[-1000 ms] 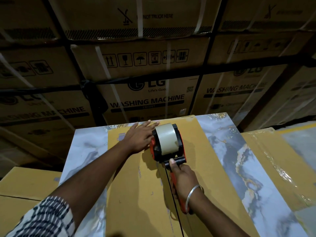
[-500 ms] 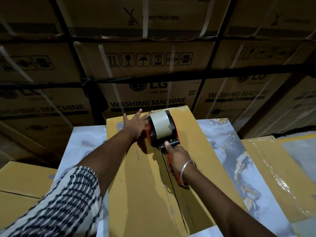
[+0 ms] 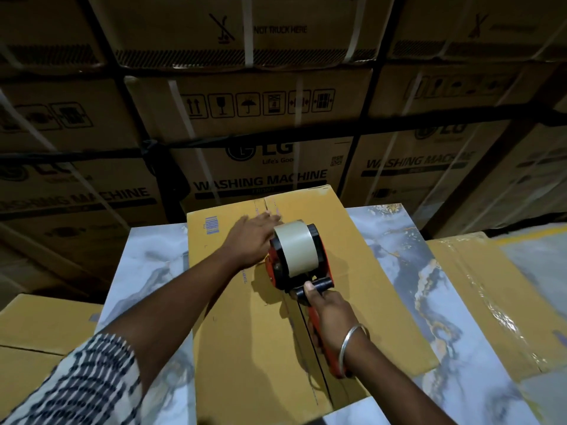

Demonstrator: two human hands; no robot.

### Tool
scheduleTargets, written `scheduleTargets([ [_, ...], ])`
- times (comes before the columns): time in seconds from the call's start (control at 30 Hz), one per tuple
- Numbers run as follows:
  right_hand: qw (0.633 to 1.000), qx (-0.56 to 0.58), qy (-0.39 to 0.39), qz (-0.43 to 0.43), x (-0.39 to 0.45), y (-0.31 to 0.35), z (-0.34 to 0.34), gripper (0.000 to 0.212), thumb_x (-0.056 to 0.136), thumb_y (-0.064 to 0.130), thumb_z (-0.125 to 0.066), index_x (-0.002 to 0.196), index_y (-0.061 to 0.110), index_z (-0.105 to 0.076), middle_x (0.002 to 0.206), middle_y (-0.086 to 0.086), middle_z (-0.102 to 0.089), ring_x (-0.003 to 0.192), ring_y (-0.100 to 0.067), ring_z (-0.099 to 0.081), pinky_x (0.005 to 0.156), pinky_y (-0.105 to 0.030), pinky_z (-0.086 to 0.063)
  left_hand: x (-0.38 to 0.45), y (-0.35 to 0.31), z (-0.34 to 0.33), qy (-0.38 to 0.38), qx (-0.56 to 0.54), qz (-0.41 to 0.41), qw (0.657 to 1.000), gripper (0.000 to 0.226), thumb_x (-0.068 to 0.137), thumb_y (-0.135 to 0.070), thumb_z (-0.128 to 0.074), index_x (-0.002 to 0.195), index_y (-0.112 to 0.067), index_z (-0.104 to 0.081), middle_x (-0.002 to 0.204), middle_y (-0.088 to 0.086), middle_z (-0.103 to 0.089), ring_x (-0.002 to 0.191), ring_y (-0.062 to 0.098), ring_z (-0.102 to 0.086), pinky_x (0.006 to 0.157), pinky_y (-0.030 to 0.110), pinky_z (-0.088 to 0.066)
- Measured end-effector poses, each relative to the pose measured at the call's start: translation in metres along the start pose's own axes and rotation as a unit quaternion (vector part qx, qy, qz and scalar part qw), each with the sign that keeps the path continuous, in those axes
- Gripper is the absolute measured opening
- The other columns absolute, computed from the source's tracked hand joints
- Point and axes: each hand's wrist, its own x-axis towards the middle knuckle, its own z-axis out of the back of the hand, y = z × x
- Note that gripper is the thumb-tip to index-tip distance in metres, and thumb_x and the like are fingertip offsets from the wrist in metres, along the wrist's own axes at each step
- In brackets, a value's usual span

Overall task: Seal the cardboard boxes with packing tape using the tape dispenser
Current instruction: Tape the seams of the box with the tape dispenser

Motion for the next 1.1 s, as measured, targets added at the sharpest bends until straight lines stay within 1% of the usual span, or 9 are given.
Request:
scheduleTargets([
  [0.07,1.000,-0.005,-0.003,-0.006,0.001,0.000,-0.001,0.054,0.099,0.057,-0.052,0.076,0.008,-0.045,0.053,-0.009,-0.046,0.039,-0.021,-0.041,0.045,-0.026,-0.034,-0.009,0.003,-0.005,0.028,-0.010,-0.023,0.999,0.062,0.100,-0.058,-0.036,0.157,-0.034,-0.025,0.165,-0.011,-0.018,0.152,0.011,-0.014,0.122,0.050,-0.011],
  [0.2,1.000,-0.010,-0.004,-0.011,0.008,0.002,-0.003,0.056,0.097,0.060,-0.053,0.077,0.008,-0.046,0.056,-0.011,-0.046,0.041,-0.021,-0.041,0.046,-0.027,-0.035,-0.004,0.016,-0.010,0.071,0.049,-0.007,0.996,0.077,0.089,-0.081,-0.016,0.157,-0.044,-0.009,0.165,-0.020,-0.003,0.153,0.007,-0.005,0.118,0.063,-0.003],
  [0.4,1.000,-0.008,0.013,-0.021,0.031,0.027,-0.001,0.051,0.099,0.057,-0.052,0.081,0.010,-0.050,0.050,-0.006,-0.044,0.038,-0.020,-0.040,0.046,-0.027,-0.035,0.012,0.018,0.002,0.083,0.066,0.021,0.994,0.072,0.092,-0.073,-0.013,0.157,-0.044,-0.006,0.165,-0.022,-0.002,0.153,0.008,-0.001,0.117,0.066,-0.003],
  [0.57,0.999,-0.019,0.024,-0.022,0.045,0.038,-0.001,0.057,0.100,0.057,-0.050,0.099,0.000,-0.058,0.052,-0.007,-0.046,0.035,-0.019,-0.041,0.043,-0.025,-0.034,0.022,0.022,0.009,0.100,0.103,0.032,0.989,0.062,0.102,-0.059,-0.024,0.158,-0.039,-0.009,0.166,-0.016,0.000,0.153,0.009,0.002,0.118,0.065,-0.003],
  [0.73,0.999,-0.027,0.016,-0.026,0.021,0.020,0.013,0.061,0.098,0.059,-0.052,0.102,-0.001,-0.061,0.059,-0.008,-0.048,0.039,-0.019,-0.044,0.044,-0.027,-0.037,0.024,0.025,0.005,0.082,0.058,0.040,0.994,0.082,0.080,-0.082,-0.001,0.155,-0.050,-0.005,0.164,-0.023,0.001,0.153,0.006,-0.001,0.117,0.065,0.001],
  [0.87,0.999,0.002,0.006,-0.038,-0.018,-0.011,0.026,0.064,0.093,0.061,-0.059,0.086,-0.003,-0.055,0.055,-0.005,-0.043,0.043,-0.019,-0.042,0.049,-0.029,-0.034,0.026,0.031,-0.002,0.063,0.059,0.029,0.996,0.068,0.091,-0.078,-0.016,0.153,-0.054,-0.003,0.164,-0.024,0.000,0.153,0.007,-0.002,0.116,0.067,0.000],
  [0.93,1.000,-0.004,-0.008,-0.029,-0.025,-0.014,0.026,0.057,0.094,0.059,-0.059,0.076,0.006,-0.049,0.052,-0.005,-0.041,0.042,-0.020,-0.039,0.052,-0.030,-0.033,0.027,0.028,-0.003,0.058,0.052,0.039,0.996,0.064,0.096,-0.072,-0.025,0.154,-0.052,-0.007,0.164,-0.023,-0.002,0.153,0.007,-0.003,0.116,0.067,-0.001],
  [1.03,0.999,0.022,-0.006,-0.041,-0.029,-0.007,0.024,0.050,0.097,0.054,-0.059,0.075,0.012,-0.044,0.052,-0.005,-0.039,0.042,-0.019,-0.036,0.047,-0.028,-0.031,0.024,0.011,-0.003,0.025,0.058,0.053,0.997,0.061,0.101,-0.058,-0.032,0.157,-0.041,-0.017,0.166,-0.013,-0.012,0.153,0.014,-0.010,0.118,0.060,-0.008],
  [1.1,0.999,0.024,-0.002,-0.046,-0.030,-0.004,0.023,0.049,0.098,0.052,-0.059,0.075,0.012,-0.042,0.053,-0.006,-0.037,0.042,-0.019,-0.034,0.044,-0.026,-0.030,0.015,-0.003,-0.009,-0.001,0.057,0.011,0.998,0.060,0.101,-0.057,-0.035,0.156,-0.038,-0.024,0.165,-0.006,-0.021,0.152,0.018,-0.017,0.119,0.053,-0.015],
])
